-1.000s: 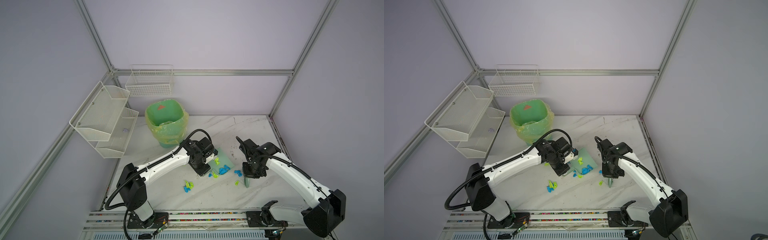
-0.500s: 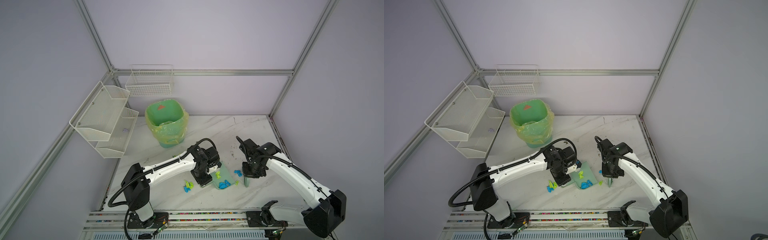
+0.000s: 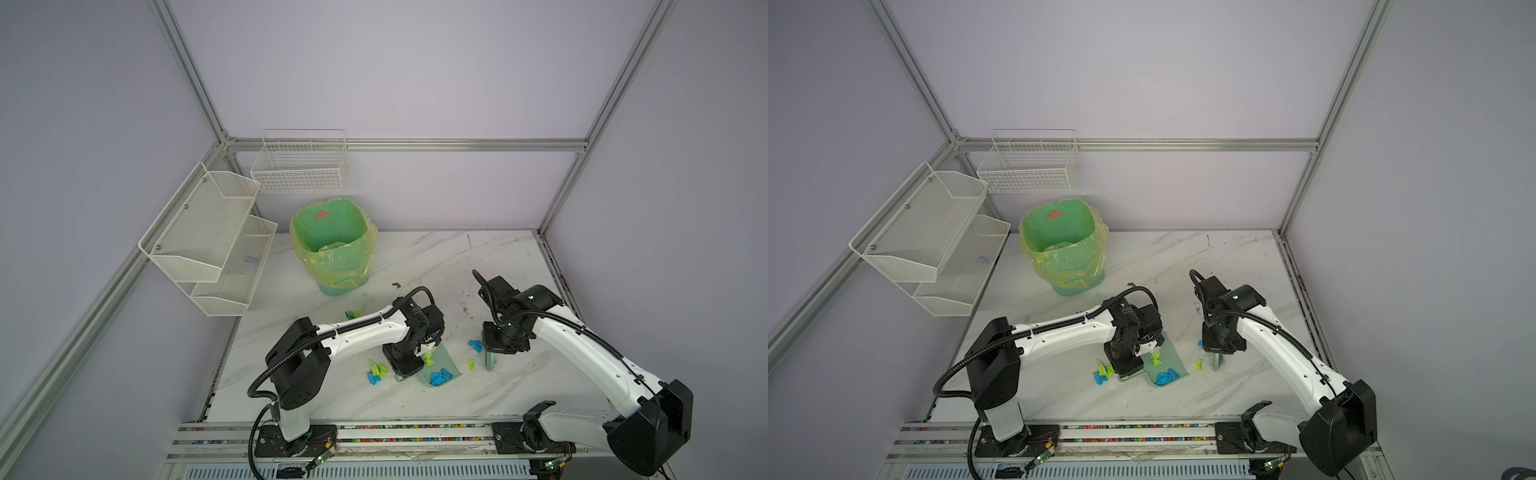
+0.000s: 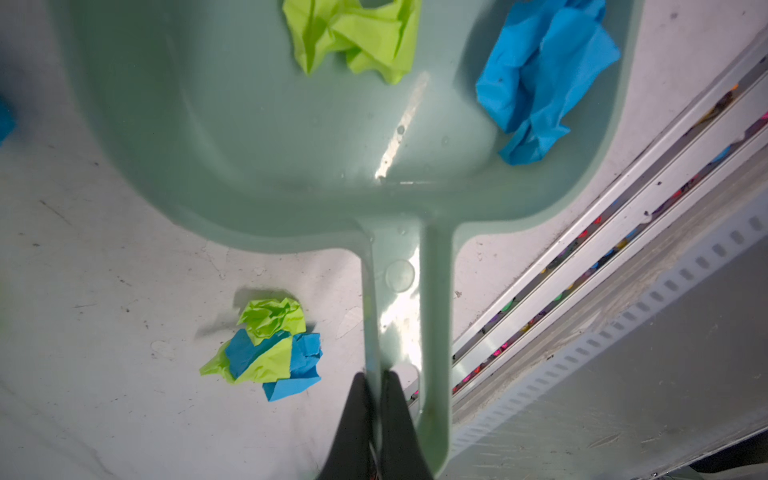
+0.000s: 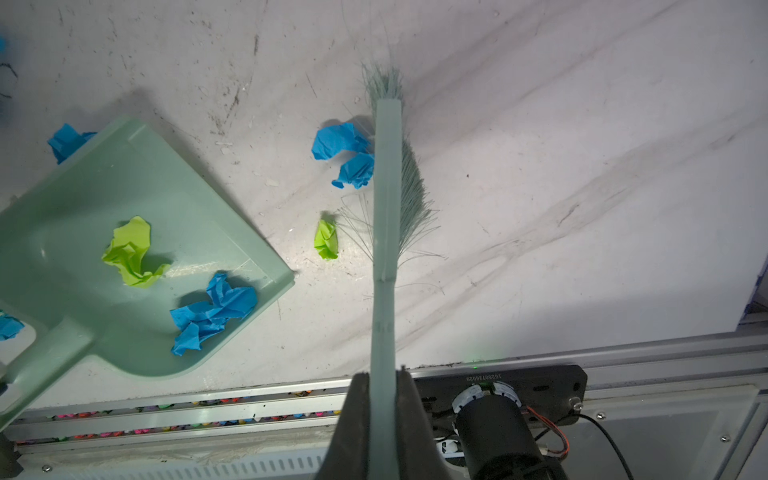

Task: Sweep away the paper scraps from the table
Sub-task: 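Sweep scraps into the dustpan with the right gripper's brush toward the left gripper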

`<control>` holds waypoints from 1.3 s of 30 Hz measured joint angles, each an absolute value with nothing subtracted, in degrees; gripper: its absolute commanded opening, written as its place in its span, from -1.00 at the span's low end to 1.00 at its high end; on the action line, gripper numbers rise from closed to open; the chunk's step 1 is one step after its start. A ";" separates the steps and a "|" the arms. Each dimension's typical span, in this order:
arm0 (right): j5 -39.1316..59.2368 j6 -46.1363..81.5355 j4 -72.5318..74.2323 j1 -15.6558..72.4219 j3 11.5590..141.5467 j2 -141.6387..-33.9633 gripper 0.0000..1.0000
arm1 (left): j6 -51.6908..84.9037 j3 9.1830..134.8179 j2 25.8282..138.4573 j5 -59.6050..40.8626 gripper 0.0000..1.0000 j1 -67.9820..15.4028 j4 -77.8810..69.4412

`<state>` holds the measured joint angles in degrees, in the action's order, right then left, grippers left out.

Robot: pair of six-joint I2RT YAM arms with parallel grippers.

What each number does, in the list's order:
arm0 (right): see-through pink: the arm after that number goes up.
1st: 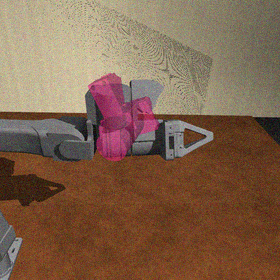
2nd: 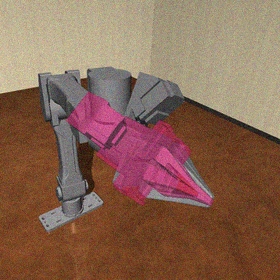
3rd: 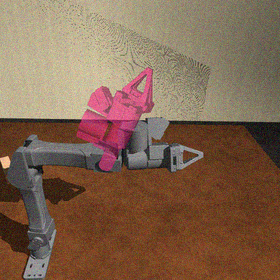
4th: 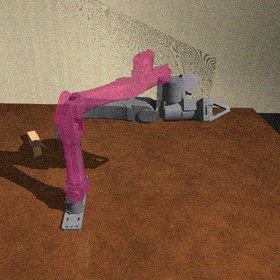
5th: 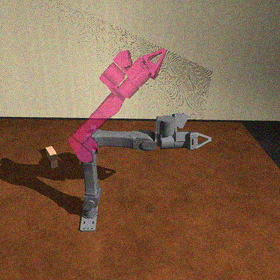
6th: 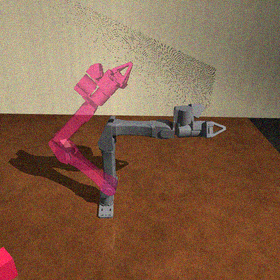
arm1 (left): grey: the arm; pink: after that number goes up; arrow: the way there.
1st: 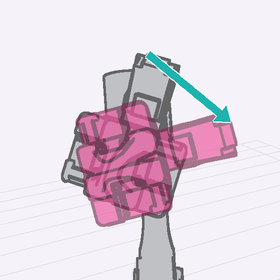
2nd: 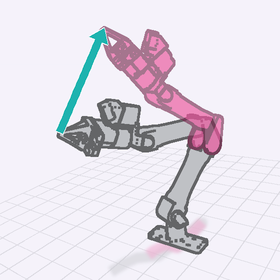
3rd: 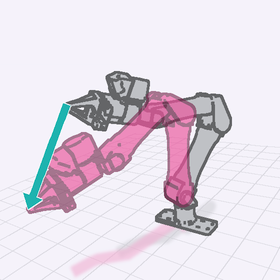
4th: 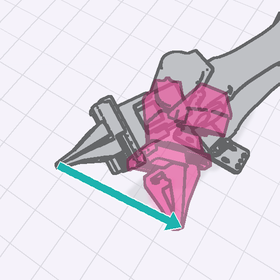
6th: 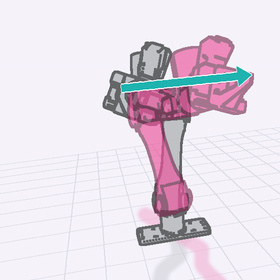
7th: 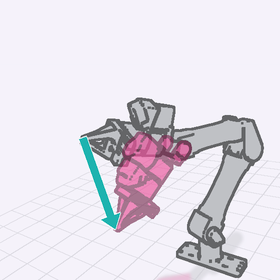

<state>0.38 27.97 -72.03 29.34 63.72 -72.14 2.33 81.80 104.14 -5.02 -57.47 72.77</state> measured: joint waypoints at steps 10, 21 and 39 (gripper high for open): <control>3.18 28.80 -68.45 33.89 65.25 -74.15 -1.00 | 2.44 82.43 106.96 -6.00 -1.00 -57.47 72.36; 6.61 31.35 -66.46 42.24 69.08 -76.58 -1.00 | 2.46 83.70 108.57 -6.26 -1.00 -57.45 72.69; 4.67 36.38 -70.81 43.13 75.70 -72.38 -1.00 | 2.46 83.79 108.64 -5.69 -1.00 -56.97 72.75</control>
<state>4.67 36.38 -70.81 43.13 75.70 -72.38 2.46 83.79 108.64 -5.69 -56.97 72.75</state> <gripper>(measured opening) 0.108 0.049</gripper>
